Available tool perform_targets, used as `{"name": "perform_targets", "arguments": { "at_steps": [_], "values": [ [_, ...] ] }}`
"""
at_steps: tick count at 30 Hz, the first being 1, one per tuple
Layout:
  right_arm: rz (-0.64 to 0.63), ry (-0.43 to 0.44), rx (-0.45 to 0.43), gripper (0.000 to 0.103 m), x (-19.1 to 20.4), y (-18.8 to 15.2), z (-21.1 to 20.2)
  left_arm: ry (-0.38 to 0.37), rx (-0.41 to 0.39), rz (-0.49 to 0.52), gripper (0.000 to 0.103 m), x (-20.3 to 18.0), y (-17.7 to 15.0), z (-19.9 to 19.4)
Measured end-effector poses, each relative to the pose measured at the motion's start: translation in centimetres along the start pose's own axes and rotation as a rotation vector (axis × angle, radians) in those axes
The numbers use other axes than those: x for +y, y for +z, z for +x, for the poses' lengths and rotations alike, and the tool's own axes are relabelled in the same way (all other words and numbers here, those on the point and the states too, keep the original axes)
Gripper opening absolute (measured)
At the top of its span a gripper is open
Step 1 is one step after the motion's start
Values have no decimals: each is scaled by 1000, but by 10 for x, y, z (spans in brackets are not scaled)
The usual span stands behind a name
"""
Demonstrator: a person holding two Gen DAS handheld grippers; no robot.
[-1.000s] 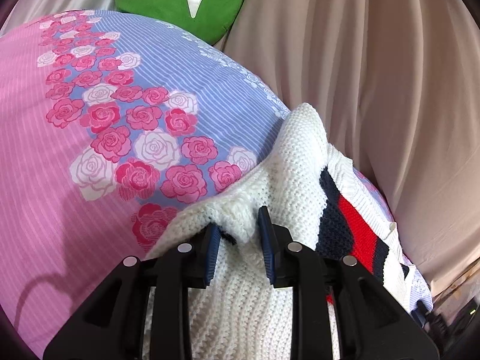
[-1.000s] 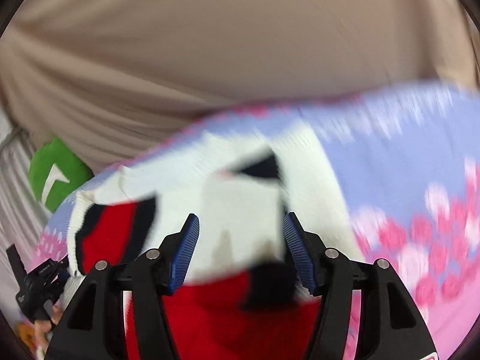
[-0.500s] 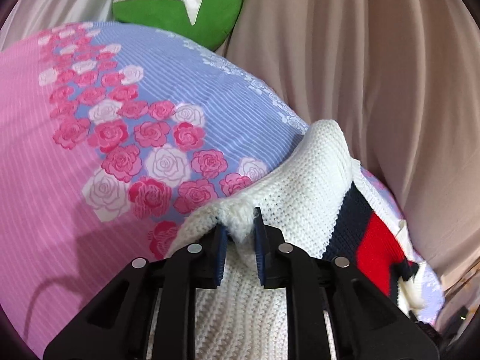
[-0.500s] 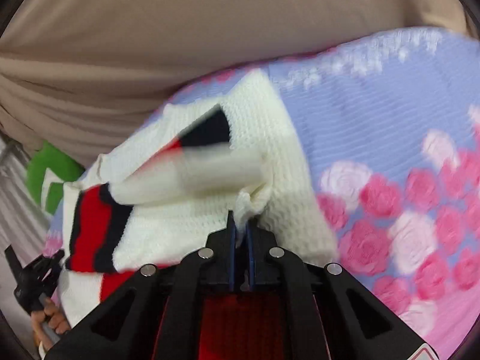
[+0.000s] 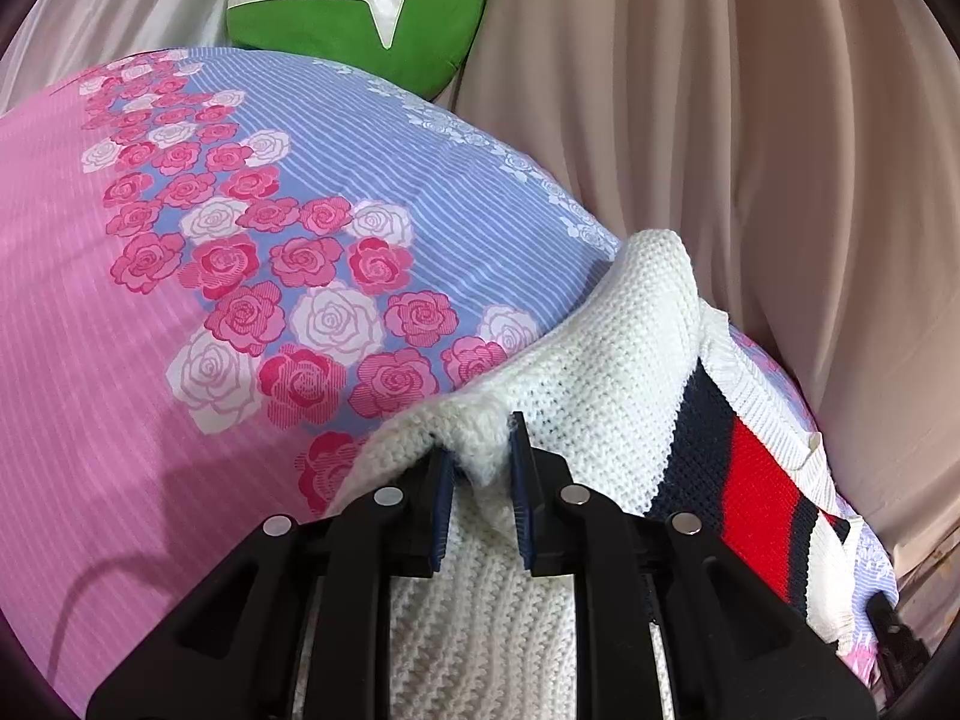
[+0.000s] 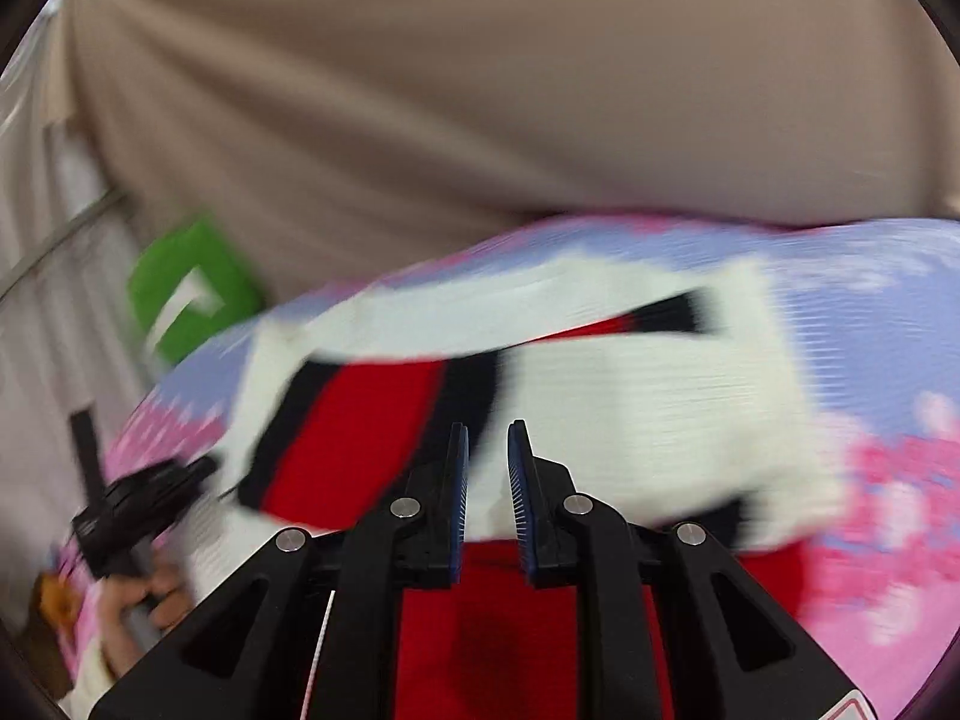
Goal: Fold small clothes
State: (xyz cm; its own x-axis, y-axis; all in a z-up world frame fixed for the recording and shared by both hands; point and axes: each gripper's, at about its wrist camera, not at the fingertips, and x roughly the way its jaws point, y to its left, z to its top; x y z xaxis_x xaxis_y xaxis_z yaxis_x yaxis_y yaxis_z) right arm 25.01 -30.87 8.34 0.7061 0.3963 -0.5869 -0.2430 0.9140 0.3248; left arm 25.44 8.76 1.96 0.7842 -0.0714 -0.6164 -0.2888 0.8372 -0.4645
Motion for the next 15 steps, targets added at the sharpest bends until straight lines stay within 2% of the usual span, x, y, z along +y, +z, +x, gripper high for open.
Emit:
{"name": "perform_targets", "arguments": {
  "at_steps": [3, 5, 6, 10, 11, 12, 13, 15],
  "values": [
    [-74, 17, 124, 17, 25, -3, 55, -5, 6, -1, 17, 8, 2, 2],
    [-118, -66, 117, 1, 16, 2, 76, -15, 12, -8, 18, 11, 4, 4],
    [-93, -111, 97, 1, 2, 6, 76, -24, 14, -18, 18, 12, 5, 5],
    [202, -286, -16, 0, -86, 17, 33, -45, 12, -52, 18, 26, 6, 3],
    [228, -293, -28, 0, -92, 16, 26, -47, 5, -62, 18, 27, 5, 1],
    [230, -265, -33, 3, -90, 15, 21, -46, -2, -59, 18, 26, 4, 0],
    [204, -226, -33, 11, -80, 15, 19, -46, -12, -49, 17, 26, 4, -3],
    [83, -130, -14, 11, -39, 14, 24, -67, -53, 0, 17, 17, 0, -17]
  ]
}}
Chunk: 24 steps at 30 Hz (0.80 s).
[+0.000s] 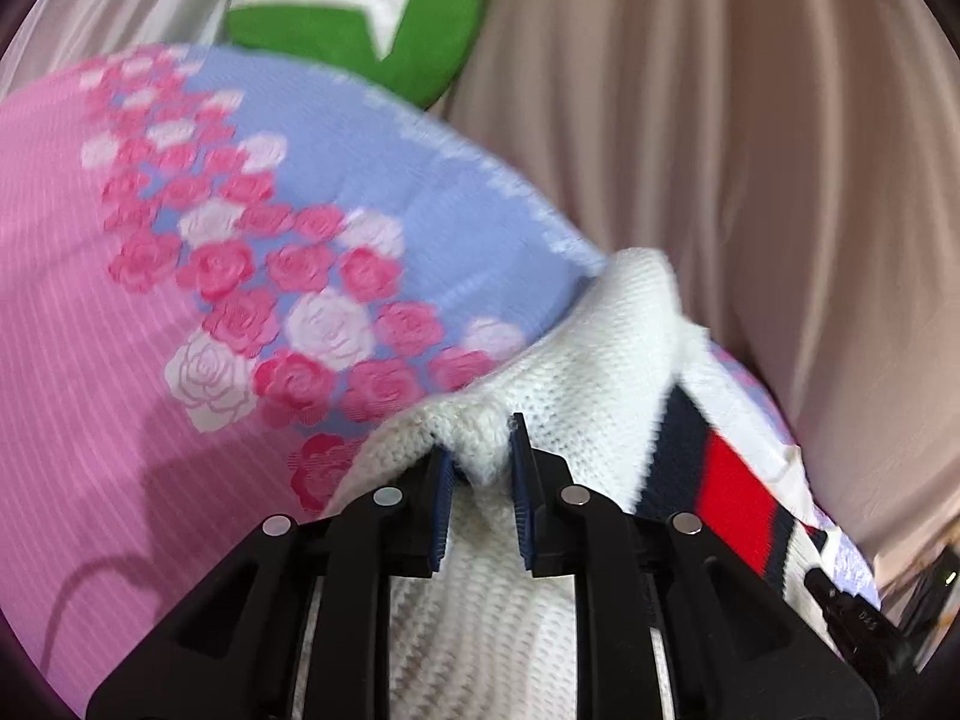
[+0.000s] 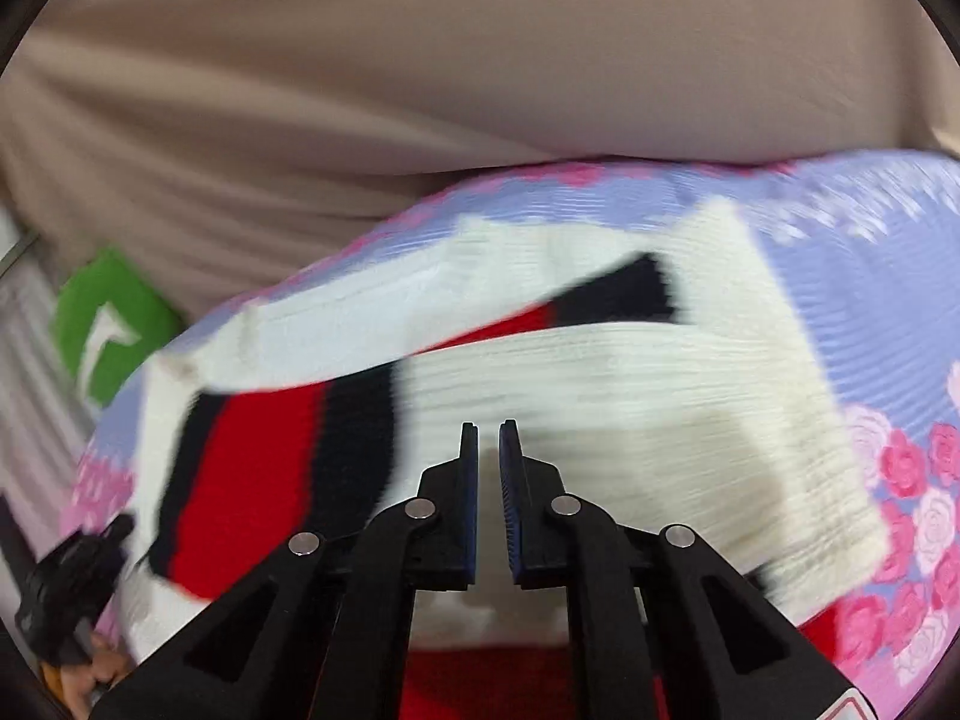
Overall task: Fold small clothes
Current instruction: 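Grasp the folded sleeve edge with the right gripper while the left gripper holds the sweater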
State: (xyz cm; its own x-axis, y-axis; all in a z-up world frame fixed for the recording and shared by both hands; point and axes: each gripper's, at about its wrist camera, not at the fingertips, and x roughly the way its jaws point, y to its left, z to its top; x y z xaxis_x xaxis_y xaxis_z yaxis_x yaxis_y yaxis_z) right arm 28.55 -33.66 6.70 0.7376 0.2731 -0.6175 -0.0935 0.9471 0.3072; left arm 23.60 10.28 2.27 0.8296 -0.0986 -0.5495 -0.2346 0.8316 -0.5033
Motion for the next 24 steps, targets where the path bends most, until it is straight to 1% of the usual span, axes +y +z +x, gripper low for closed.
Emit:
{"name": "perform_targets", "arguments": {
  "at_steps": [2, 3, 4, 6, 7, 9, 10, 11, 12, 14, 16, 17, 18, 19, 20, 21, 22, 23, 24],
  "values": [
    [-137, 67, 33, 11, 46, -9, 7, -21, -10, 40, 18, -11, -4, -15],
    [-187, 81, 50, 11, 63, -13, 12, -31, -2, 38, 18, -14, -5, -21],
    [-232, 92, 71, 11, 77, -19, 17, -31, 19, 28, 16, -17, -6, -27],
    [-278, 98, 104, 11, 91, -27, 30, -34, 71, 11, 16, -20, -7, -40],
    [-290, 91, 121, 11, 93, -32, 35, -25, 69, 19, 16, -20, -7, -44],
    [-285, 96, 119, 10, 94, -37, 39, 77, 5, 70, 16, -18, -3, -51],
    [-259, 110, 123, 8, 87, -36, 36, 130, -25, 82, 16, -14, 1, -52],
    [-232, 122, 121, 8, 79, -33, 31, 139, -28, 67, 16, -5, 8, -52],
    [-214, 130, 114, 8, 67, -33, 21, 95, -2, 39, 16, 1, 14, -51],
    [-187, 125, 96, 8, 55, -28, 13, 20, 70, 30, 16, -5, 23, -43],
    [-177, 123, 92, 9, 51, -27, 9, -34, 117, 86, 16, -25, 23, -33],
    [-172, 122, 93, 9, 49, -27, 7, -55, 142, 141, 17, -41, 18, -24],
    [-171, 116, 95, 9, 47, -26, 8, -60, 173, 197, 17, -56, 11, -14],
    [-170, 98, 96, 9, 42, -27, 9, -57, 219, 255, 19, -68, 4, 1],
    [-172, 42, 93, 9, 30, -25, 8, -26, 258, 295, 20, -74, -3, 17],
    [-166, -20, 90, 1, 18, -23, 7, 29, 276, 312, 20, -72, -7, 33],
    [-133, -46, 84, 0, 0, -21, 5, 39, 278, 302, 19, -65, -5, 42],
    [-48, -39, 71, 0, -27, -17, -1, 1, 240, 264, 19, -54, 3, 44],
    [33, -70, 52, 0, -51, -13, -10, 34, 216, 242, 11, -46, 11, 44]
  ]
}}
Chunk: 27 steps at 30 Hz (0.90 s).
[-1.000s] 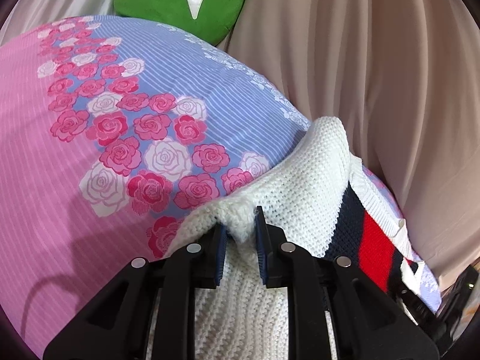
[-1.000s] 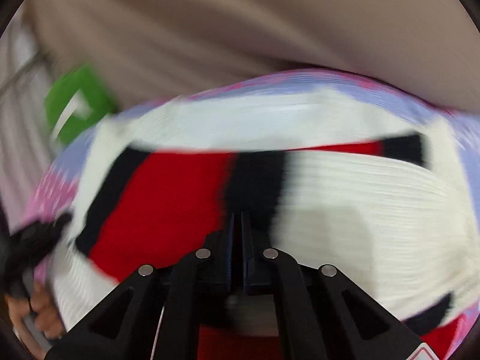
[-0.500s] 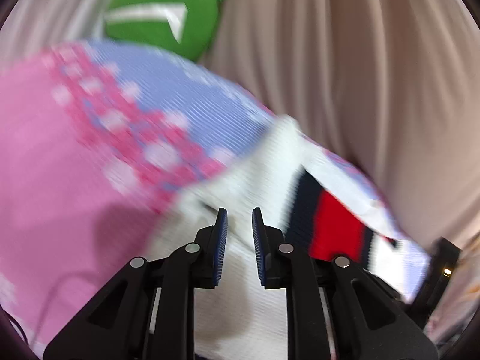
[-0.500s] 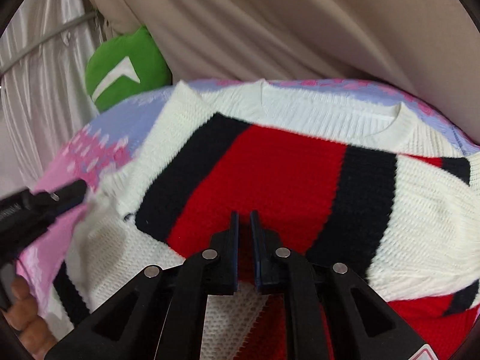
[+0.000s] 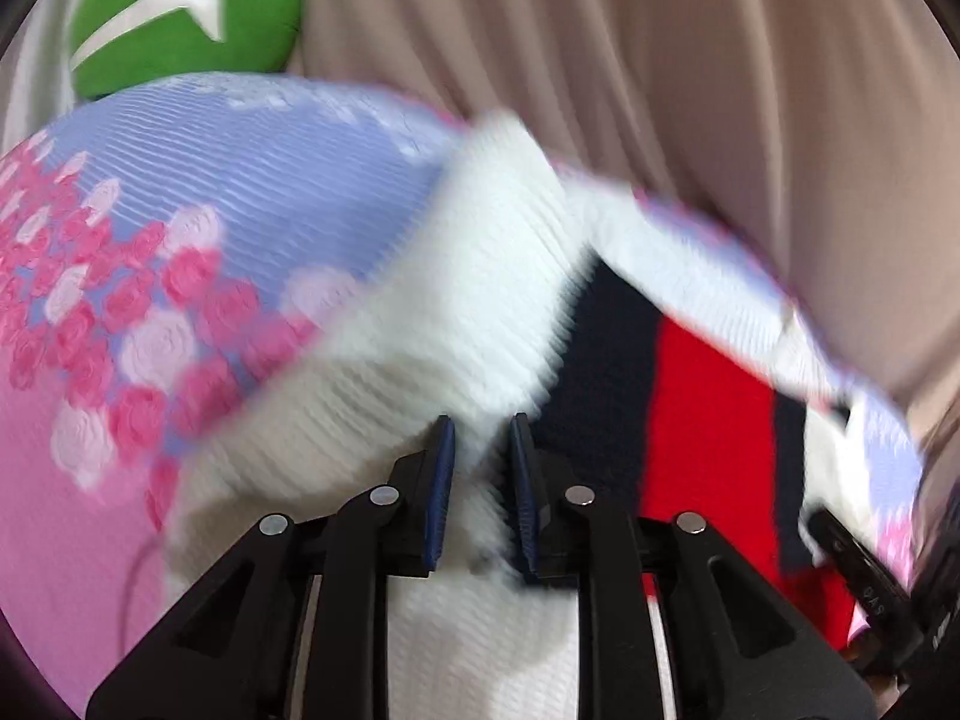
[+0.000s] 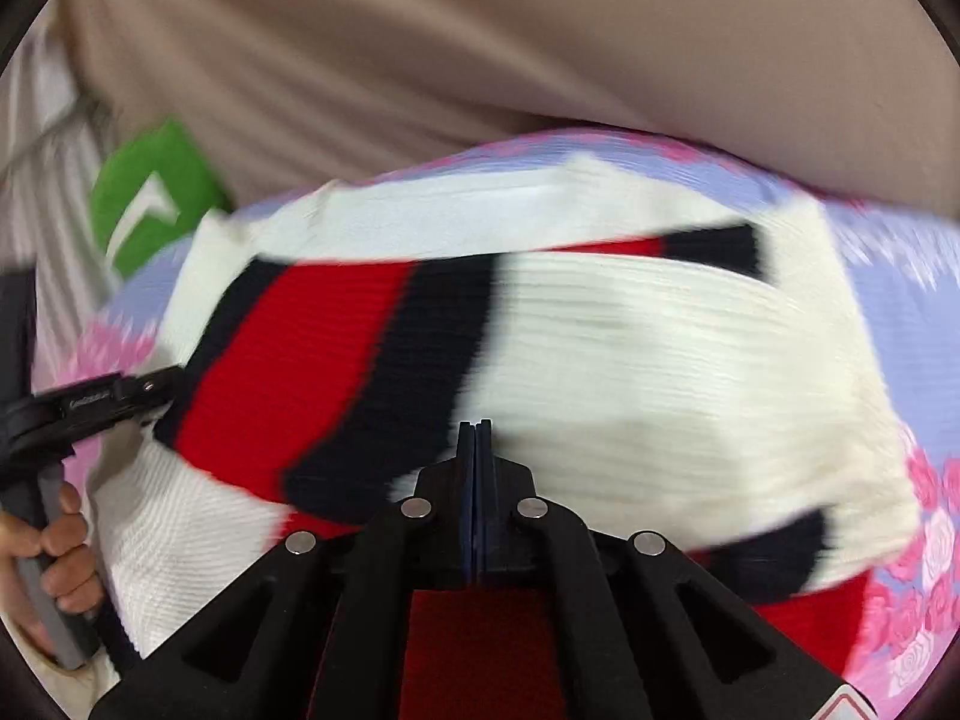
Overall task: Fold small clothes
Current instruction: 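Grasp the folded sleeve edge with the right gripper while the left gripper holds the sweater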
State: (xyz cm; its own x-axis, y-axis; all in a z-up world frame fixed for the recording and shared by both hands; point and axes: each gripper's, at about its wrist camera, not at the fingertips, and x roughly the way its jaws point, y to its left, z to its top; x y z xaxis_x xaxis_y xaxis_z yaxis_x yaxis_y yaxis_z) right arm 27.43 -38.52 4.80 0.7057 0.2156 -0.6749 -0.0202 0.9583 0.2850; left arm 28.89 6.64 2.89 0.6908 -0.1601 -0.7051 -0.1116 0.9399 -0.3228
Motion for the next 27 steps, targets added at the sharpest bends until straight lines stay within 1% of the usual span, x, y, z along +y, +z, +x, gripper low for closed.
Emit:
{"name": "perform_targets", "arguments": {
  "at_steps": [1, 2, 3, 4, 5, 6, 7, 8, 9, 10, 11, 12, 13, 15, 16, 17, 19, 20, 21, 22, 23, 24, 25, 27],
  "values": [
    [52, -37, -24, 0, -18, 3, -7, 27, -7, -19, 1, 8, 5, 0],
    [91, -52, -46, 0, -33, 7, -16, 25, -12, -47, 0, 17, 10, 1],
    [112, -34, -53, 0, -39, 9, -21, 13, -5, -64, 0, 23, 14, 4],
    [115, 1, -58, 10, -40, 11, -26, 8, 8, -66, 0, 25, 15, 7],
    [96, 7, -71, 12, -37, 13, -29, 23, 6, -47, 0, 21, 16, 10],
    [70, -14, -83, 12, -33, 15, -30, 48, -7, -25, 0, 17, 15, 9],
    [54, -63, -95, 14, -33, 17, -30, 69, -14, -5, 0, 13, 14, 10],
    [68, -95, -103, 16, -37, 18, -31, 77, -22, 2, 0, 12, 12, 9],
    [105, -112, -108, 23, -47, 18, -32, 65, -26, -4, 1, 14, 12, 9],
    [134, -111, -108, 30, -55, 17, -32, 53, -26, -10, 1, 19, 12, 8],
    [146, -108, -97, 32, -61, 15, -30, 36, -29, -19, 1, 24, 15, 9],
    [130, -104, -77, 32, -60, 14, -25, 31, -34, -20, 1, 26, 14, 9],
    [97, -120, -55, 32, -56, 14, -19, 36, -42, -19, 1, 24, 13, 7],
    [34, -163, -43, 34, -45, 13, -14, 68, -64, -9, 1, 18, 12, 7],
    [25, -135, -46, 15, -41, 15, -15, 80, -70, -7, 1, 16, 10, 6],
    [47, -57, -55, 10, -41, 19, -19, 87, -73, -10, 1, 16, 11, 5],
    [53, 13, -147, 9, -35, 26, -44, 80, -76, -28, 1, 18, 14, 5],
    [37, 35, -205, 9, -32, 29, -60, 77, -79, -36, 1, 22, 17, 5],
    [37, 44, -231, 9, -35, 31, -66, 74, -82, -37, 1, 25, 18, 5],
    [43, 38, -221, 9, -39, 31, -63, 77, -88, -37, 1, 26, 19, 5],
    [53, 0, -163, 9, -50, 29, -46, 76, -89, -37, 1, 27, 19, 5],
    [57, -51, -76, 9, -61, 26, -22, 77, -89, -34, 1, 26, 19, 5],
    [64, -72, -19, 9, -70, 21, -2, 82, -90, -30, 1, 25, 18, 4],
    [116, -22, -60, 9, -75, 24, -15, 97, -91, -15, 1, 24, 20, 9]
  ]
}}
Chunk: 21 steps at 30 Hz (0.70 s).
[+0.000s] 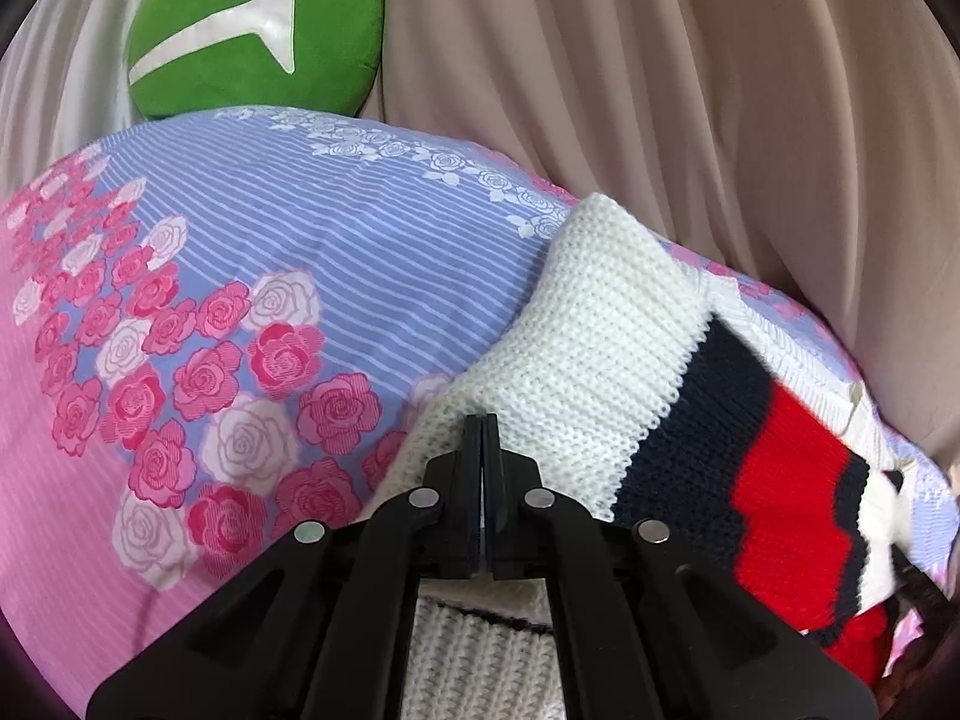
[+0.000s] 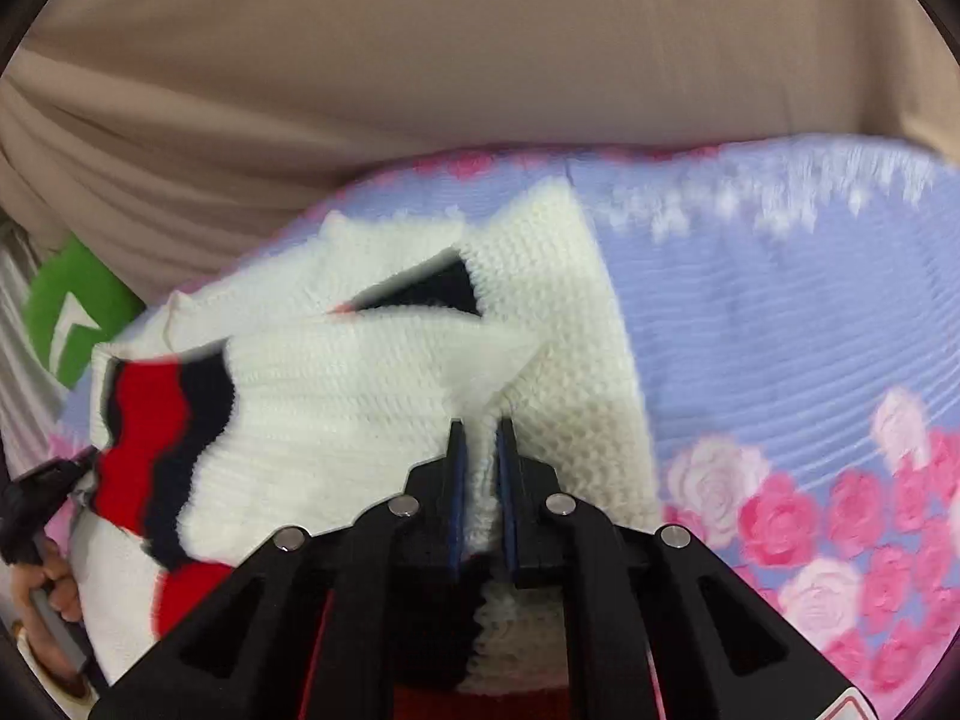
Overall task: Fold small clothes
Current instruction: 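Grasp the folded sleeve edge with the right gripper while the left gripper holds the sweater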
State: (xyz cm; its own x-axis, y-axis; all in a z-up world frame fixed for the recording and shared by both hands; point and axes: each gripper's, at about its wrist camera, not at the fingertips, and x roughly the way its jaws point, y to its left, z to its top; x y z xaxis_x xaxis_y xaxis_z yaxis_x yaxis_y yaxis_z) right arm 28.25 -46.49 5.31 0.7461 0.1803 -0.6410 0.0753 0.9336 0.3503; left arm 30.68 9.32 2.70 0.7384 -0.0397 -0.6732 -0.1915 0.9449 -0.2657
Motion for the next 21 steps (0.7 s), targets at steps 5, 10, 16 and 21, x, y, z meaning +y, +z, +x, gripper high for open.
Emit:
{"name": "perform_targets", "arguments": {
  "at_steps": [5, 10, 16, 21],
  "values": [
    [-117, -18, -88, 9, 17, 3, -25, -6, -2, -6, 1, 1, 0, -2],
    [26, 4, 17, 10, -17, 6, -7, -3, -2, 2, 1, -1, -1, -4],
    [-24, 34, -104, 22, 18, -10, -65, -28, 3, 61, 11, -13, -17, -30],
    [-244, 96, 39, 19, 91, -30, -23, 18, 64, 155, 22, -41, -37, -35]
  ]
}}
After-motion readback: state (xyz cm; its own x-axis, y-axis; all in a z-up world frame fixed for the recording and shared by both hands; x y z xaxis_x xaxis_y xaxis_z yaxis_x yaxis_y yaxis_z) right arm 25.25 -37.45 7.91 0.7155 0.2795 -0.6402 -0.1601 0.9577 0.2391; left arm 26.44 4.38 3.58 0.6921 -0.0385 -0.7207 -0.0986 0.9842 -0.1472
